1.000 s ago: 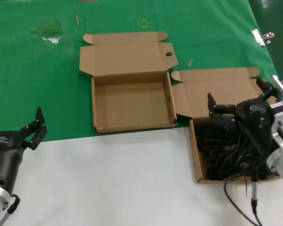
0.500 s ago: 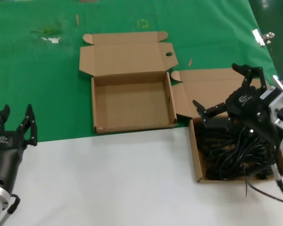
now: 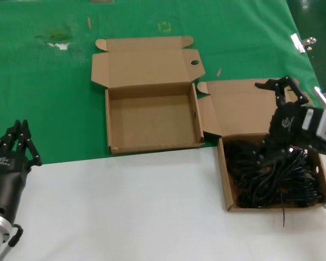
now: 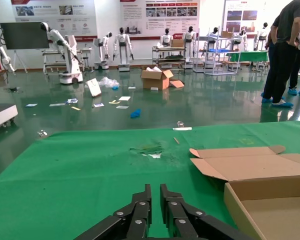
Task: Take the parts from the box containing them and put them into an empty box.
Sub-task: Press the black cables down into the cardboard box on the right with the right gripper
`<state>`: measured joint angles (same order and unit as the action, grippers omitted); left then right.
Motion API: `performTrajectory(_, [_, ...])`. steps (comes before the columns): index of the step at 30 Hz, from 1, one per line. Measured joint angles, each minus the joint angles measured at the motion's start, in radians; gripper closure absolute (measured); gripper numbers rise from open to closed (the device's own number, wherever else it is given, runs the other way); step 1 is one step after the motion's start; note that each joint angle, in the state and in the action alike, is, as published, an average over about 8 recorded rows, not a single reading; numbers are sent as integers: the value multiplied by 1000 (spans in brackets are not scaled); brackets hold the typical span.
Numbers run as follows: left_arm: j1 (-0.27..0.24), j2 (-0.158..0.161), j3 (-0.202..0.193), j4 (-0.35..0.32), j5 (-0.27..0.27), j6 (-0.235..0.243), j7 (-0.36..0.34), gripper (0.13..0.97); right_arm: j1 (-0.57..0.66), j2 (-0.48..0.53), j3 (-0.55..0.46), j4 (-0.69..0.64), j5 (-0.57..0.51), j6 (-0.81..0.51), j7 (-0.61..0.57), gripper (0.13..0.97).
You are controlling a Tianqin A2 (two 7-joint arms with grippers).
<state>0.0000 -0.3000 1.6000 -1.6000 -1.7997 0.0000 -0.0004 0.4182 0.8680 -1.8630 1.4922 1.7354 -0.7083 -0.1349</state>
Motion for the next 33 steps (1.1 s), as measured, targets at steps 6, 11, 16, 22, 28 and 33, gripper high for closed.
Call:
performTrajectory(6, [0,0,0,0,0,0,0,922,56,33,1,-59,18,-171,-196,129])
performTrajectory(11, [0,0,0,0,0,0,0,939,121,53,-17,-122,6,-306,-360,129])
performTrajectory(16, [0,0,0,0,0,0,0,957,202,48,-46,-200,-36,-393,-508,129])
performTrajectory(22, [0,0,0,0,0,0,0,957,288,17,-81,-310,-88,-451,-689,129])
performTrajectory(28, [0,0,0,0,0,0,0,957,349,-21,-110,-424,-130,-478,-847,129])
performTrajectory(33, [0,0,0,0,0,0,0,957,384,-40,-129,-498,-163,-487,-930,129])
